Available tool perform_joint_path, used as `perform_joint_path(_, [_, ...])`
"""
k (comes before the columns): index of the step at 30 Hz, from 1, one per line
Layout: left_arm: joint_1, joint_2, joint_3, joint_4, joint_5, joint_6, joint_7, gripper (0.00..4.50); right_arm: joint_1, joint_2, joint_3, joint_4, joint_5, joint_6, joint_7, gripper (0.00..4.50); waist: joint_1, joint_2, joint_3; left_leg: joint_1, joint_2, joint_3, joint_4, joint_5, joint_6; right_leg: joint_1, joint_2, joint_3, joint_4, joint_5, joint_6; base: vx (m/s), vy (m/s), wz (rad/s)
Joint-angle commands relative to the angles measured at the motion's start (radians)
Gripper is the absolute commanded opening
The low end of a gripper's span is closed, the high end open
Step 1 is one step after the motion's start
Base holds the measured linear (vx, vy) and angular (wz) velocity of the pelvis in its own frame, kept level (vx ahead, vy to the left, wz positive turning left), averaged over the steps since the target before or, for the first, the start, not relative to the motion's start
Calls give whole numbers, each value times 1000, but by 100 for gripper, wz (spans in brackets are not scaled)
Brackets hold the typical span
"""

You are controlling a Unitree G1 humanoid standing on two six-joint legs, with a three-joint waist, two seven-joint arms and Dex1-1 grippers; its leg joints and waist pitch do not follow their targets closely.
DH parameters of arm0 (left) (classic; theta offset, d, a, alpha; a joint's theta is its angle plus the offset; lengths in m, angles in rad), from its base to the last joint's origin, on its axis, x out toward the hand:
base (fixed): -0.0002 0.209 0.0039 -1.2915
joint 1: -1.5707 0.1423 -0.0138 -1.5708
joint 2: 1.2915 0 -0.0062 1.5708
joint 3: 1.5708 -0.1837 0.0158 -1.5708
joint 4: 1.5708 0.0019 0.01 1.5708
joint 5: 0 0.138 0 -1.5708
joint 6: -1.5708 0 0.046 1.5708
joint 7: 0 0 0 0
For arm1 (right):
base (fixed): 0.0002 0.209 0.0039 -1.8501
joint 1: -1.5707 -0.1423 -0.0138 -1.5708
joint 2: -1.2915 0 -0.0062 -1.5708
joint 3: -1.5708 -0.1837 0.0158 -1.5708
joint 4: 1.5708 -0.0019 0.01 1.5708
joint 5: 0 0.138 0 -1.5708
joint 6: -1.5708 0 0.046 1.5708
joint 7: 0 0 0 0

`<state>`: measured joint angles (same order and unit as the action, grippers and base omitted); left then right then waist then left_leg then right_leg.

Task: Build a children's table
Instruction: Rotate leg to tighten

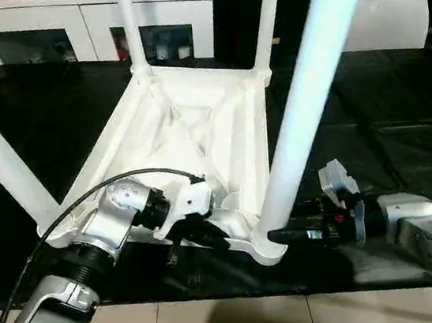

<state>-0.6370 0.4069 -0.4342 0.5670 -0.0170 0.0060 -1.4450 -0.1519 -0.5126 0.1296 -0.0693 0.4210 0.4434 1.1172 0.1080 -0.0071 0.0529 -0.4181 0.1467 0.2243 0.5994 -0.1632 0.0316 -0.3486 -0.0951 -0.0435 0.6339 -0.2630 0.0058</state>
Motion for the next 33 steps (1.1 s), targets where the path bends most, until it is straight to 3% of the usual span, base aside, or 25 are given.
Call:
perform_joint_path(1, [4, -83, 21, -48, 8, 85, 151, 0, 16, 82, 34, -58, -6, 50, -132, 191, -11, -5, -52, 59, 107, -55, -89, -265, -30, -6, -90, 42, -76, -89, -243, 0, 0, 0])
perform_joint_path(3, [14, -129, 41, -72, 2, 151, 232, 0, 20, 142, 41, -53, -56, 68, -246, 191, -20, -8, -39, 58, 103, -62, -95, -364, -85, -14, -97, 45, -93, -248, -217, 0, 0, 0])
perform_joint_path(4, [17, -152, 47, -83, 1, 178, 267, 0, 17, 176, 38, -45, -72, 85, -304, 191, -31, -11, -34, 63, 102, -73, -96, -443, -126, -16, -105, 46, -103, -397, -187, 0, 0, 0])
perform_joint_path(5, [19, -177, 53, -92, 4, 208, 308, 0, 11, 214, 34, -35, -85, 96, -359, 191, -35, -11, -36, 65, 103, -80, -94, -467, -140, -16, -108, 47, -107, -443, -172, 0, 0, 0])
perform_joint_path(6, [20, -193, 56, -99, 6, 228, 334, 0, 7, 238, 30, -31, -91, 106, -396, 191, -44, -10, -38, 61, 102, -87, -98, -481, -156, -15, -107, 45, -109, -471, -149, -32, 28, -20])
perform_joint_path(7, [18, -217, 65, -98, 8, 247, 374, 0, -3, 273, 27, -21, -103, 124, -449, 191, -57, -6, -37, 59, 101, -90, -107, -500, -171, -18, -95, 41, -106, -451, -135, -27, 31, -18])
perform_joint_path(10, [-3, -302, 101, -80, 27, 298, 532, 0, -58, 404, 0, 28, -144, 171, -652, 191, -81, -5, -35, 71, 94, -89, -105, -562, -185, -37, -91, 46, -114, -436, -133, -9, 10, -6])
perform_joint_path(11, [-5, -312, 106, -80, 31, 305, 550, 0, -65, 421, -4, 34, -149, 176, -678, 191, -87, -6, -35, 68, 93, -91, -104, -566, -185, -37, -93, 46, -116, -446, -132, 0, 0, 0])
perform_joint_path(12, [-7, -326, 116, -78, 32, 316, 576, 0, -75, 434, -3, 43, -157, 176, -699, 191, -91, -4, -40, 57, 91, -97, -105, -546, -179, -23, -95, 43, -114, -447, -118, -25, 34, -24])
perform_joint_path(13, [-9, -346, 130, -82, 37, 332, 616, 0, -87, 462, -9, 51, -171, 181, -736, 191, -93, -1, -41, 50, 90, -95, -112, -520, -173, -18, -87, 39, -110, -401, -109, 0, 0, 0])
perform_joint_path(14, [-11, -359, 139, -85, 40, 345, 641, 0, -95, 483, -15, 57, -180, 184, -764, 191, -96, -1, -40, 51, 91, -92, -116, -519, -174, -21, -81, 38, -109, -374, -110, -9, 39, -23])
perform_joint_path(15, [-11, -374, 146, -94, 46, 357, 665, 0, -105, 510, -23, 62, -185, 178, -789, 191, -94, 1, -45, 67, 90, -83, -113, -511, -168, -33, -81, 42, -112, -311, -123, 0, 0, 0])
perform_joint_path(17, [-6, -375, 145, -103, 43, 361, 664, 0, -107, 515, -23, 58, -180, 160, -778, 191, -94, 0, -45, 64, 88, -78, -113, -475, -141, -29, -79, 46, -112, -248, -132, 0, 0, 0])
perform_joint_path(18, [-4, -374, 144, -108, 42, 366, 661, 0, -106, 515, -23, 55, -178, 153, -775, 246, -92, 1, -45, 64, 88, -76, -112, -465, -130, -29, -78, 46, -113, -236, -134, 0, 0, 0])
perform_joint_path(22, [10, -318, 124, -121, 59, 338, 595, 0, -86, 468, -39, 20, -174, 113, -725, 274, -88, 2, -49, 60, 88, -67, -108, -414, -89, -26, -80, 47, -113, -200, -144, 0, 0, 0])
perform_joint_path(25, [25, -269, 116, -127, 63, 308, 539, 0, -60, 401, -46, -13, -164, 74, -643, 302, -77, -1, -53, 51, 90, -62, -104, -331, -43, -14, -80, 47, -108, -127, -151, 21, -14, -1])
perform_joint_path(26, [33, -244, 109, -127, 62, 270, 494, 0, -46, 366, -52, -28, -160, 64, -603, 320, -73, -1, -54, 53, 90, -59, -101, -312, -26, -17, -78, 47, -108, -120, -162, 0, 0, 0])
perform_joint_path(28, [41, -218, 102, -129, 60, 244, 453, 0, -32, 325, -58, -40, -155, 51, -560, 332, -65, -7, -55, 48, 87, -55, -94, -276, 0, -9, -84, 49, -107, -99, -169, 0, 0, 0])
perform_joint_path(30, [53, -186, 93, -134, 51, 206, 390, 0, -16, 270, -65, -48, -146, 24, -491, 347, -64, -6, -61, 45, 87, -53, -88, -204, 31, -6, -79, 44, -97, -17, -196, 0, 0, 0])
perform_joint_path(33, [60, -157, 83, -135, 39, 168, 325, 0, -6, 218, -73, -47, -134, -9, -418, 378, -57, -4, -60, 47, 89, -50, -84, -172, 57, -4, -79, 43, -93, 28, -218, 0, 0, 0])
